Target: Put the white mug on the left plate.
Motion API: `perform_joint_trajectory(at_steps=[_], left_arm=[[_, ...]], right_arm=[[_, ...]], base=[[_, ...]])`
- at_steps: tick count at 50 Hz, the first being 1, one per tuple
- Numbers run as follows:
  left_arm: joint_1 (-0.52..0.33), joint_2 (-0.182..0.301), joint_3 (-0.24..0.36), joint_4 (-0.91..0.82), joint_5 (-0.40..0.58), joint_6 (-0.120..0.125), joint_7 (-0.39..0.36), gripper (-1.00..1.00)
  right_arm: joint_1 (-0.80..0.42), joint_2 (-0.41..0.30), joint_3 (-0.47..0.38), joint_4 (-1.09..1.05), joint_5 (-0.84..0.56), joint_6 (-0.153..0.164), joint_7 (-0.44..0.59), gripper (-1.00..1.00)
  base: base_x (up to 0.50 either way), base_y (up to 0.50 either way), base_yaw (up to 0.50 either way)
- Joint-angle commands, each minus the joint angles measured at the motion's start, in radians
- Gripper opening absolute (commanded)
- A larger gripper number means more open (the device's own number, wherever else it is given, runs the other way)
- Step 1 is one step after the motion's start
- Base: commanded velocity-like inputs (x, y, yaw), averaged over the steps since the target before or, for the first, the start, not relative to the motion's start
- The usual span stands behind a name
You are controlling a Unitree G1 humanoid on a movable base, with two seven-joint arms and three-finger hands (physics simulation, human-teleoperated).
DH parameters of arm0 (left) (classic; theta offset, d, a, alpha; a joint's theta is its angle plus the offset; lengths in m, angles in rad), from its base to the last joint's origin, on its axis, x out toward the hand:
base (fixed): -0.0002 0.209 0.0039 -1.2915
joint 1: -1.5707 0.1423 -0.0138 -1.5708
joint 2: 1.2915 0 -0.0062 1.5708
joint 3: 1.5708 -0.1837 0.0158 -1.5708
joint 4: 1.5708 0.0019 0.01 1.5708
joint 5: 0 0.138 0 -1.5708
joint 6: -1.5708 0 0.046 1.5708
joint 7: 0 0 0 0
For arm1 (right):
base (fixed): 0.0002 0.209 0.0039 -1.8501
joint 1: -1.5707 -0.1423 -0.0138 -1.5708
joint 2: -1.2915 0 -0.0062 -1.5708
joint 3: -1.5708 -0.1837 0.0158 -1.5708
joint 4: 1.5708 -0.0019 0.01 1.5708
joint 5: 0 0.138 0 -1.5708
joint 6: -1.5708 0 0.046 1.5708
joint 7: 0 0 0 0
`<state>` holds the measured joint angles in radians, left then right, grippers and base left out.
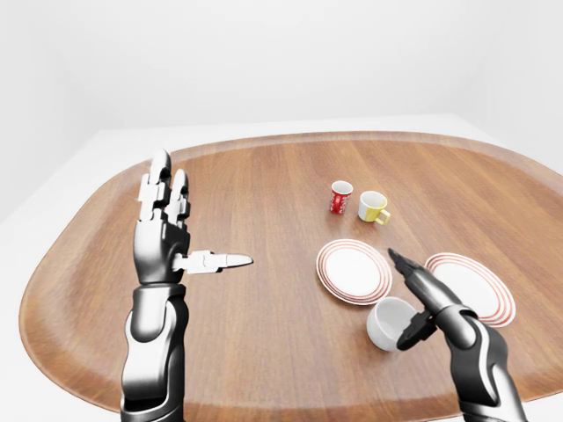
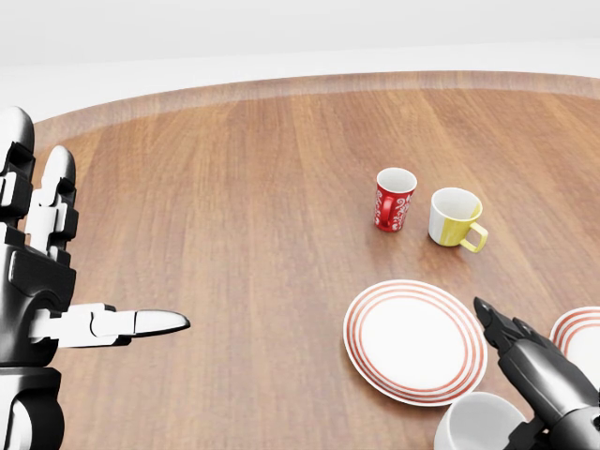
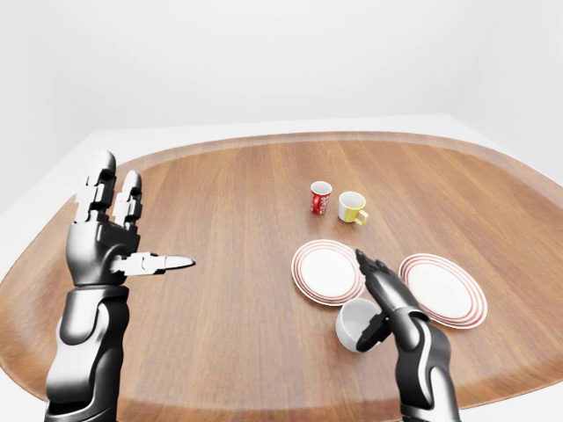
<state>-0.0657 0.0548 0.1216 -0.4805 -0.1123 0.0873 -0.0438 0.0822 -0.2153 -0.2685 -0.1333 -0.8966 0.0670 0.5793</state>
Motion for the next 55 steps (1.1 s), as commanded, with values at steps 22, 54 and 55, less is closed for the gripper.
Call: perform_joint_trajectory(at_steps=[22, 54, 55], left_arm=[[0.001, -0.001, -0.001, -0.003, 0.0, 0.0, 0.0, 0.98], [0.001, 0.0, -0.001, -0.003, 0.0, 0.0, 0.0, 0.97], [0.001, 0.0, -0.001, -0.003, 0.0, 0.0, 0.0, 0.97]], right_arm=[[-0.019, -0.011, 0.023, 0.066, -0.025, -0.018, -0.048, 1.0], [-0.028, -0.012, 0.055, 0.111, -0.052, -0.039, -0.09, 1.0], [-0.027, -0.012, 0.056, 0.111, -0.053, -0.039, -0.09, 1.0]], base=[[0.0, 0.0, 0.0], [0.0, 0.0, 0.0], [0.0, 0.0, 0.0]])
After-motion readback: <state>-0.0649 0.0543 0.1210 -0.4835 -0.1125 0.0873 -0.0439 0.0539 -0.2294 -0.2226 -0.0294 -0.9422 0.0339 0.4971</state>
